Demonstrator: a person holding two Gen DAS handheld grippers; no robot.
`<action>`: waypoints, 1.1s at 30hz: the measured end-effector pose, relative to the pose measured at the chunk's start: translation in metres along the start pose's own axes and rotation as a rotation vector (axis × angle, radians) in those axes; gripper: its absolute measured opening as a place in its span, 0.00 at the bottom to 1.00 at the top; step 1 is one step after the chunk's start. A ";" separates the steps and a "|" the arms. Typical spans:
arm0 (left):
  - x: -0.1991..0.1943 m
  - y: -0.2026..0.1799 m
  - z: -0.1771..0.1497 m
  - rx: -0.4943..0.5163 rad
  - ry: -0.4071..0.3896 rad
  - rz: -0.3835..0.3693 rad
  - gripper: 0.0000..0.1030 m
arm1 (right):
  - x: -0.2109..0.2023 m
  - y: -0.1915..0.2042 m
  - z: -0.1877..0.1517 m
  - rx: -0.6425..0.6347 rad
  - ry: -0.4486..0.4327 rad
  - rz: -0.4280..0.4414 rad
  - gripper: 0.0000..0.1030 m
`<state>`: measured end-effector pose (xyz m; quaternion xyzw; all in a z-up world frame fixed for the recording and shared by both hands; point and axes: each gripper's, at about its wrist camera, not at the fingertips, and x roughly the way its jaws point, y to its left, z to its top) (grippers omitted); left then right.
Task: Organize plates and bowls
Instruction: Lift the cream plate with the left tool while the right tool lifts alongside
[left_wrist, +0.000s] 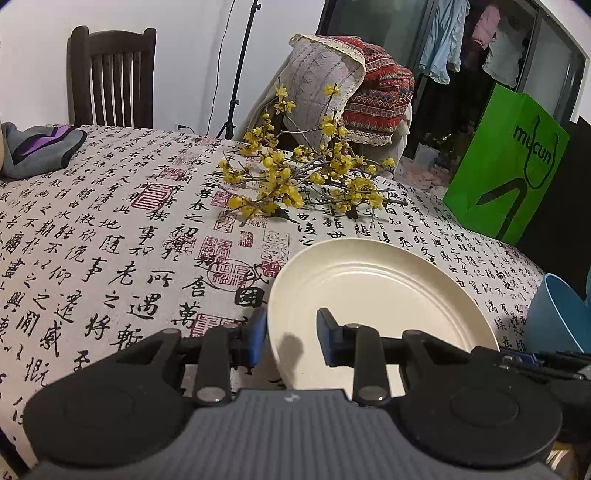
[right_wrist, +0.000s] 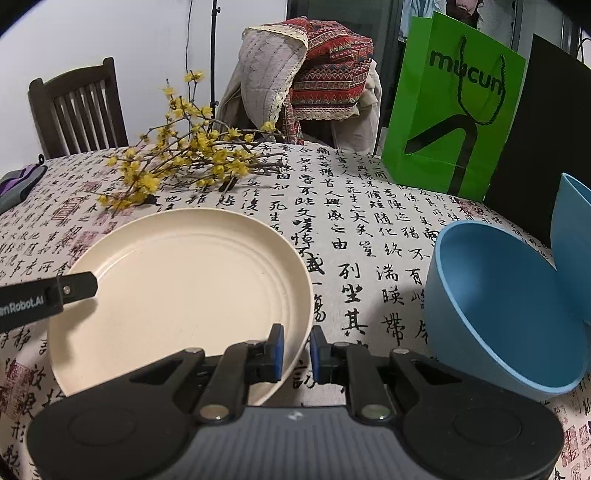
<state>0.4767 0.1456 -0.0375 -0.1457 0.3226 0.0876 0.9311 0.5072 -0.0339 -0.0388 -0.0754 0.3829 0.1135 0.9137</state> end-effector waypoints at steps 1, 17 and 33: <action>0.001 0.000 0.000 0.002 0.001 0.001 0.29 | 0.002 0.000 0.001 -0.005 0.001 0.000 0.15; 0.002 -0.006 -0.004 0.056 -0.009 0.028 0.29 | -0.003 -0.002 -0.006 -0.068 -0.049 0.027 0.11; -0.023 -0.020 -0.010 0.150 -0.061 0.068 0.29 | -0.032 -0.016 -0.011 -0.043 -0.115 0.083 0.10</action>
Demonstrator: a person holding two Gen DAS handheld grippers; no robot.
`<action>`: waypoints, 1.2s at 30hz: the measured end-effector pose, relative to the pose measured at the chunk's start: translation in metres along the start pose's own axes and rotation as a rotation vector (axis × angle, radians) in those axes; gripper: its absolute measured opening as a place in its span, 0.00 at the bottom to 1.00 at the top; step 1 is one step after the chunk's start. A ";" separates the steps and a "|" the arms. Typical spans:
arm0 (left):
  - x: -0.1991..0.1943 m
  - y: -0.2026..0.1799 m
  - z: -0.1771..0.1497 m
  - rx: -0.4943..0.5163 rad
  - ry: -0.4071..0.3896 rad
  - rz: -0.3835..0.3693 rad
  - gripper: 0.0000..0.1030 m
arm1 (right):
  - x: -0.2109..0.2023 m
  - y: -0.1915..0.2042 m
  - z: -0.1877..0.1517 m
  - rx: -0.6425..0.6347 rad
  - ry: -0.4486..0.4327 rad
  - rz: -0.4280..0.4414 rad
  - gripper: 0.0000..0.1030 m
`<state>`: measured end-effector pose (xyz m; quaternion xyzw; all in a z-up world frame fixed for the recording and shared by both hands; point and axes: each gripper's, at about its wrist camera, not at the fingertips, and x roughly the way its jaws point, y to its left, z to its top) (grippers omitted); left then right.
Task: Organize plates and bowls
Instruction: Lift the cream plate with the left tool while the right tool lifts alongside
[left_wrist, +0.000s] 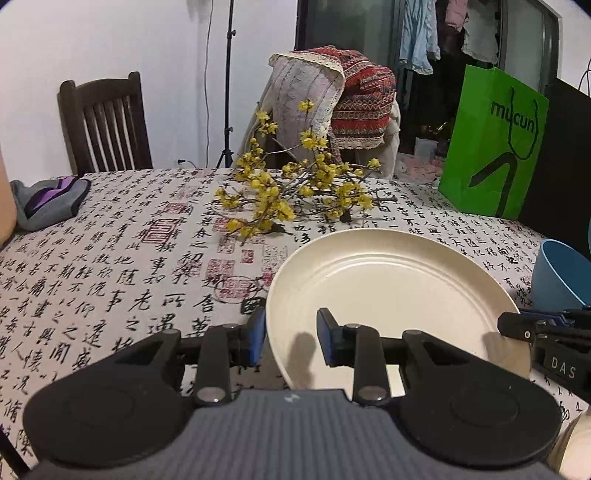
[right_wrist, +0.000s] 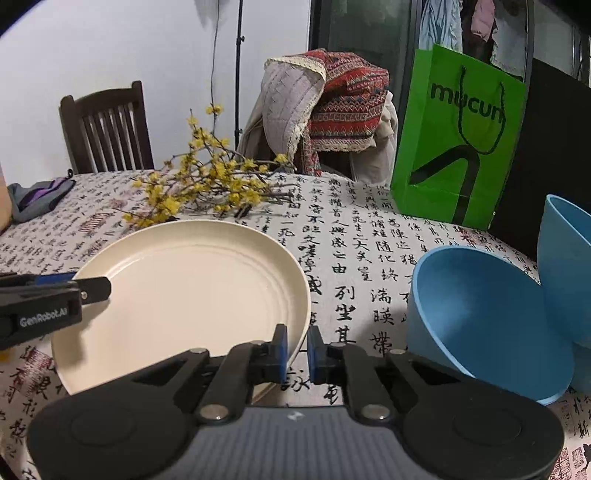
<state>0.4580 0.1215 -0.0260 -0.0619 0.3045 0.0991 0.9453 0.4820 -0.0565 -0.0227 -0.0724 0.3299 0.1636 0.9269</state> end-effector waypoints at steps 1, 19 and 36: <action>-0.002 0.002 0.000 -0.003 0.003 0.003 0.29 | -0.002 0.002 0.000 -0.004 -0.003 0.001 0.10; -0.067 0.020 -0.008 -0.001 -0.043 0.036 0.29 | -0.054 0.026 -0.012 -0.002 -0.053 0.047 0.10; -0.118 0.027 -0.024 -0.003 -0.090 0.040 0.29 | -0.095 0.036 -0.027 0.005 -0.090 0.063 0.10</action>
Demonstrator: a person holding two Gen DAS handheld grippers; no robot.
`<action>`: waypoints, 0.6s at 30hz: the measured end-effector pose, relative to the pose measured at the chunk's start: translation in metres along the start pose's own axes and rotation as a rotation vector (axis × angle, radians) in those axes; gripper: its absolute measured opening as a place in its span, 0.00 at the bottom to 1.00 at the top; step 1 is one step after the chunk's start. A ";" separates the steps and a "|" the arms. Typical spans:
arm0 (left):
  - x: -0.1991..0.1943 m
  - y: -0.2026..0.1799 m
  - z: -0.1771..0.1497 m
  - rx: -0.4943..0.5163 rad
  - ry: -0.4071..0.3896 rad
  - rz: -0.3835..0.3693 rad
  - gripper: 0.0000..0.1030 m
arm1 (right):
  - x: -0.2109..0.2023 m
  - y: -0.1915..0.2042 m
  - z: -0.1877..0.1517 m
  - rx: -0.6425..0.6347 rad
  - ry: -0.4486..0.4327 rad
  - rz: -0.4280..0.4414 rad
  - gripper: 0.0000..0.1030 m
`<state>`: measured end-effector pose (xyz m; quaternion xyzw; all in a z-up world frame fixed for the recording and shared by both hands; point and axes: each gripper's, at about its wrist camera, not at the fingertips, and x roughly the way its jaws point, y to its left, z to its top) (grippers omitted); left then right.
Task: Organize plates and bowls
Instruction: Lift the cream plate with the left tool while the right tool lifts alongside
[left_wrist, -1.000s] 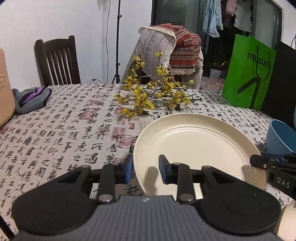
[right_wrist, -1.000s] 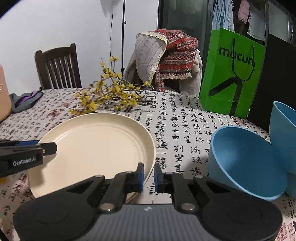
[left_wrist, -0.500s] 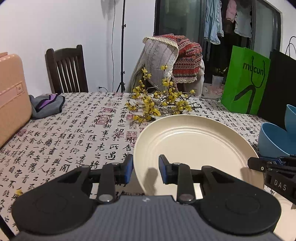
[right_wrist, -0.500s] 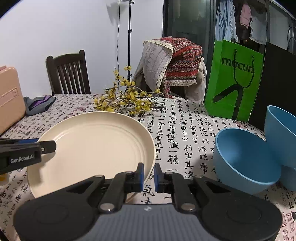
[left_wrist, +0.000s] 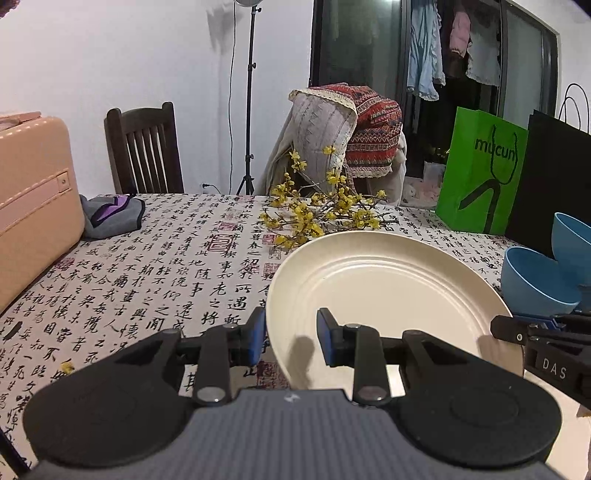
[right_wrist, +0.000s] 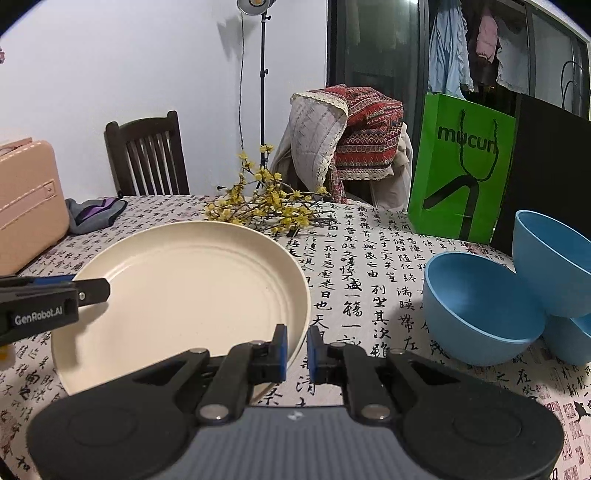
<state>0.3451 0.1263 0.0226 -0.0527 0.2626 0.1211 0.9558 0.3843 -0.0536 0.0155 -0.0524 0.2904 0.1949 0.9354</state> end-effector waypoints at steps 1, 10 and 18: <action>-0.002 0.001 -0.001 -0.001 -0.002 0.001 0.29 | -0.002 0.001 -0.001 0.001 -0.002 0.002 0.10; -0.019 0.005 -0.008 0.001 -0.012 0.008 0.29 | -0.014 0.009 -0.008 -0.001 -0.007 0.006 0.10; -0.034 0.001 -0.015 0.008 -0.022 0.004 0.29 | -0.028 0.007 -0.015 0.009 -0.020 0.001 0.10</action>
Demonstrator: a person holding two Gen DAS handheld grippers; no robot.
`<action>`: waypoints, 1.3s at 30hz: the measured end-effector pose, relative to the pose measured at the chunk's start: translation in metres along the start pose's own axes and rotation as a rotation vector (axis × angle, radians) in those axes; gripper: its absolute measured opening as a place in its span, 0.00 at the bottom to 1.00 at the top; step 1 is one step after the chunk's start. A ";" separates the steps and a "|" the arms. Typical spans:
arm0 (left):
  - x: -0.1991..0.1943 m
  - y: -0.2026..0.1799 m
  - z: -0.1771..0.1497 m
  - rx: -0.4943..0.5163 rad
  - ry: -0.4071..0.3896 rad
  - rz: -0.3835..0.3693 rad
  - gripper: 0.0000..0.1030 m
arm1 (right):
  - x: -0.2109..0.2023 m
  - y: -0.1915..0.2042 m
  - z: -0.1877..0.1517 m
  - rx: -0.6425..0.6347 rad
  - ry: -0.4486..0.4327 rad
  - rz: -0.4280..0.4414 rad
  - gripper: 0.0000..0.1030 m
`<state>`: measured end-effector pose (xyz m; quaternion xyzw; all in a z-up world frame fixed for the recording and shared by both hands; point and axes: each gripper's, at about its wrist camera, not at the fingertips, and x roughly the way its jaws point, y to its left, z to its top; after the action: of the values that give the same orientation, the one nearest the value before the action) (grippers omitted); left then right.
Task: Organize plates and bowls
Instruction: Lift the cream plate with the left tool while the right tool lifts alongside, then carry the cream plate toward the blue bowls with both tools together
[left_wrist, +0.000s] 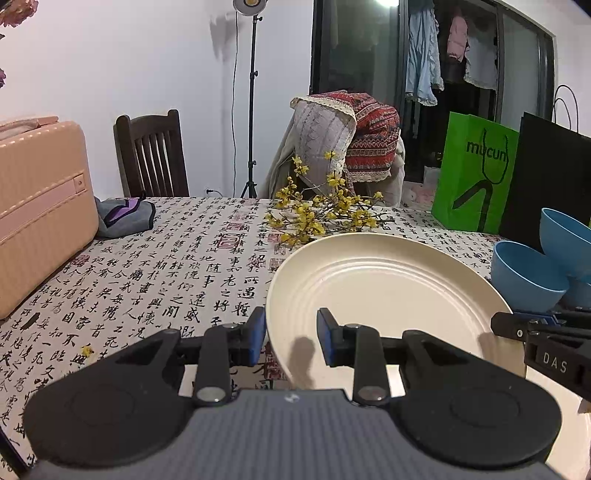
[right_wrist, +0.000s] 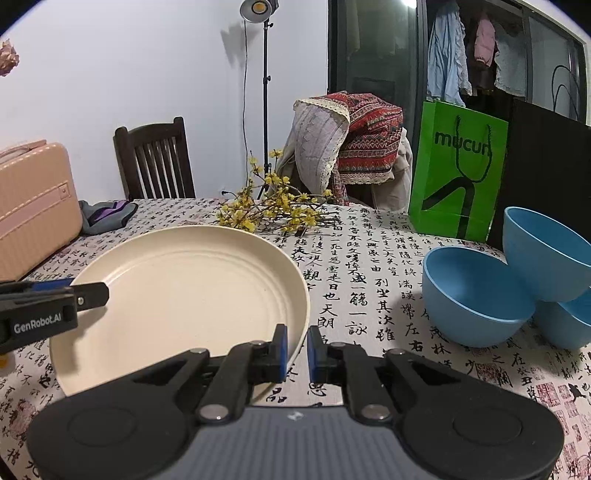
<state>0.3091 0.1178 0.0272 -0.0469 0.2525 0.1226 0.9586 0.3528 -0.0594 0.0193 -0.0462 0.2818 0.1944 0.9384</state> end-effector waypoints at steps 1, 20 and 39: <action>-0.002 -0.001 -0.001 0.001 -0.003 -0.001 0.29 | -0.003 0.000 -0.001 0.002 -0.002 -0.001 0.10; -0.035 -0.012 -0.017 0.005 -0.027 -0.030 0.29 | -0.037 -0.006 -0.020 0.020 -0.020 -0.027 0.10; -0.046 -0.034 -0.019 0.039 -0.035 -0.078 0.29 | -0.054 -0.031 -0.036 0.060 -0.046 -0.047 0.11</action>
<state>0.2707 0.0720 0.0347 -0.0361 0.2360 0.0810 0.9677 0.3052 -0.1136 0.0184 -0.0203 0.2644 0.1647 0.9500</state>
